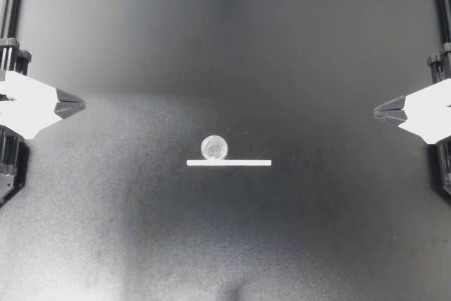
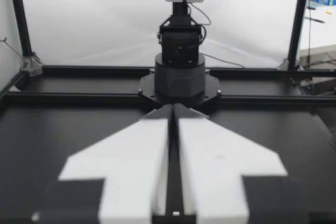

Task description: Pick up the plastic cup and open its lid.

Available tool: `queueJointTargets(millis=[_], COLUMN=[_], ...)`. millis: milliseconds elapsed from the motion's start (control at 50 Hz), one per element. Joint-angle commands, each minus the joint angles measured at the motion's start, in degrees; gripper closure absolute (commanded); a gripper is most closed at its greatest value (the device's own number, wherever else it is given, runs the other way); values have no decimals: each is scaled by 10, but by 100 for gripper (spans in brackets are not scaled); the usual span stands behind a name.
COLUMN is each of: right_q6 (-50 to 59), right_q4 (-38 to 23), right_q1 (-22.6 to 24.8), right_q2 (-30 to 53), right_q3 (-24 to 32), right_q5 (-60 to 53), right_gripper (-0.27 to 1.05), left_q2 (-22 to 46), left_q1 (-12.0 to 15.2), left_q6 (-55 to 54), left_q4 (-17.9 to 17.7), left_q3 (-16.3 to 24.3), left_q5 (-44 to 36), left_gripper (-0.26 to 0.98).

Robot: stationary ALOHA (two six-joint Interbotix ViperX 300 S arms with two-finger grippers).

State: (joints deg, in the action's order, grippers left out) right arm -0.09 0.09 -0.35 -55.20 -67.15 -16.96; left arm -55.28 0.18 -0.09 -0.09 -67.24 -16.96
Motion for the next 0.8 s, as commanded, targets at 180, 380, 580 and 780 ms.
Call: queueJointTargets(millis=[180, 380, 580, 780], right_q6=[-1, -2, 0, 1], right_q4=[-1, -1, 0, 0], right_q1=[0, -2, -12, -16], right_q2=[21, 121, 261, 375], right_q3=[4, 11, 52, 99], right_q5=[-59, -134, -150, -148], right_gripper=[98, 98, 97, 97], left_q2=[22, 127, 259, 350], left_q1=[11, 25, 25, 25], left_q6=[8, 26, 30, 26], left_q4=[0, -1, -1, -1], left_q3=[-18, -53, -35, -4], left_q5=[-11, -11, -10, -7], left_gripper=[86, 86, 86, 86])
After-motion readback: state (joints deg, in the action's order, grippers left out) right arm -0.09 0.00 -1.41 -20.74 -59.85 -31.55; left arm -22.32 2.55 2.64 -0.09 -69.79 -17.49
